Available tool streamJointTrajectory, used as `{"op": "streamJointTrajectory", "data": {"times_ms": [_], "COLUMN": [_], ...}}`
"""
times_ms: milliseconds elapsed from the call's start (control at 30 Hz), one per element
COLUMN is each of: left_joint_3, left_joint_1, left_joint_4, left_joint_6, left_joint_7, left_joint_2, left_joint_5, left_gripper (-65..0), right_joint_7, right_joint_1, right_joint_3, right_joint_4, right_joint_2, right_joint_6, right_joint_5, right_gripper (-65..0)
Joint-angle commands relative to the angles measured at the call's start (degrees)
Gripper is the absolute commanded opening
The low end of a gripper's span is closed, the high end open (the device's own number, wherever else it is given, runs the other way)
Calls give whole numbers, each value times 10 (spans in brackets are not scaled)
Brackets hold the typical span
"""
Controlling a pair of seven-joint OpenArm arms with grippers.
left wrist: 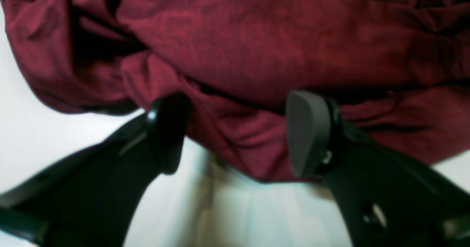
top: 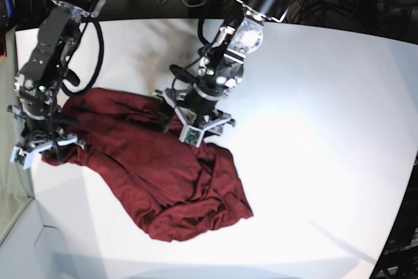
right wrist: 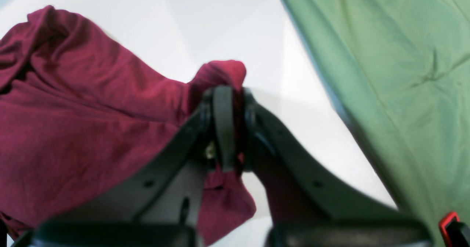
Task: Layout the t-shirt on the table in an organized manner, then fold the t-shirt properly
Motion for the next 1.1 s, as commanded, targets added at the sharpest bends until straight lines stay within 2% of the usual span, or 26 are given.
{"op": "streamJointTrajectory", "data": {"times_ms": [0,300,567,700,733,767,867,900,933,967,1000,1067], "left_joint_3": [1,-24,-29,-27,-26,-26,-30,-31,-31,-31,-31,-31], "left_joint_1": [-8,19,-13,-27,-26,-24,-20,-14,-7,3,14,42], "left_joint_4": [10,38,-38,-61,-60,-56,-38,-28,-14,5,29,98], "left_joint_6": [0,1,1,-3,-3,-3,-1,0,0,0,0,1], "left_joint_7": [-12,-11,-12,-12,-12,-12,-8,-7,-6,-6,-6,-6], "left_joint_2": [5,-13,12,12,12,12,12,12,12,4,-4,-17], "left_joint_5": [-1,-1,-1,-2,-2,-2,-2,-2,-2,-2,-2,-2], "left_gripper": [-238,-238,-238,-244,-267,-320,-602,-650,-650,-613,-602,-635], "right_joint_7": [15,15,15,15,15,15,15,15,15,15,15,17], "right_joint_1": [9,10,9,9,9,9,9,11,13,15,16,16], "right_joint_3": [0,0,2,2,2,2,2,2,1,1,1,1], "right_joint_4": [9,9,9,9,9,9,9,8,8,8,8,8], "right_joint_2": [6,17,17,17,17,17,28,29,29,29,29,37], "right_joint_6": [2,2,2,2,2,2,2,2,2,2,2,2], "right_joint_5": [3,3,3,3,3,3,3,3,3,3,3,3], "right_gripper": [-650,-650,-650,-650,-650,-650,-650,-650,-650,-650,-650,-650]}}
